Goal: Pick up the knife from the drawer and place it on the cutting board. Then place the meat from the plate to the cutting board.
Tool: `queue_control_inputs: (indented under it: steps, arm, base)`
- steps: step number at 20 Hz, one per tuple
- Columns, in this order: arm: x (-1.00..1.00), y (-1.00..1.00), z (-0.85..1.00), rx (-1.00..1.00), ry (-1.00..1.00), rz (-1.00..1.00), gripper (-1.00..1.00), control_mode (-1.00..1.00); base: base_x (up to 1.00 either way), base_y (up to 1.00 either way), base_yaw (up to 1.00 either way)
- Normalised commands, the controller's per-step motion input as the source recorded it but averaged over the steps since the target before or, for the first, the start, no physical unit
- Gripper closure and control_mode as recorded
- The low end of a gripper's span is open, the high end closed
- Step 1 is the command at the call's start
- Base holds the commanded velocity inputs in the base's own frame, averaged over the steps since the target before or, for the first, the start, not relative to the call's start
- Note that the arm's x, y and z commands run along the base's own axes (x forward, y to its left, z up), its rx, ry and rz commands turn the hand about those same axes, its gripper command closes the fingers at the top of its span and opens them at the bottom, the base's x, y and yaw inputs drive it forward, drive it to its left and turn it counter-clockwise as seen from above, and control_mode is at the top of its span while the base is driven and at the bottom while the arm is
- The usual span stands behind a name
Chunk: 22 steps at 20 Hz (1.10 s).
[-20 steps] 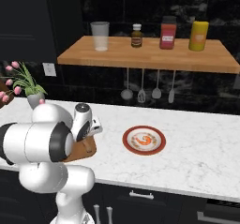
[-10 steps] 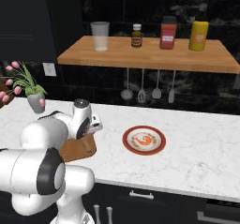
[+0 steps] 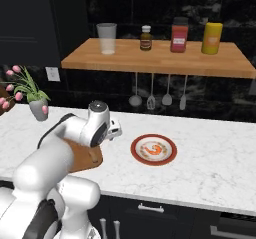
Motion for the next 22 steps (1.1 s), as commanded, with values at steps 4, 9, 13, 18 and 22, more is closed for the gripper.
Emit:
queue_control_inputs:
  steps: [4,9,13,18,22]
  arm:
    - [-0.01,-0.73,0.28,-0.03,0.0,0.0,-1.0,-1.0]
    - [0.12,-0.7,0.1,-0.01,0.03,-0.07,-1.0,-1.0]
    - [0.29,-0.64,0.0,0.0,0.09,-0.07,-1.0,-1.0]
    - [0.19,-0.58,0.0,0.0,0.15,0.0,-1.0,-1.0]
    - [0.33,-0.35,0.0,-0.01,0.16,0.0,-1.0,-1.0]
  base:
    - [0.0,0.0,0.0]
    - [0.0,0.0,0.0]
    - [0.0,0.0,0.0]
    - [0.0,0.0,0.0]
    - [0.0,0.0,0.0]
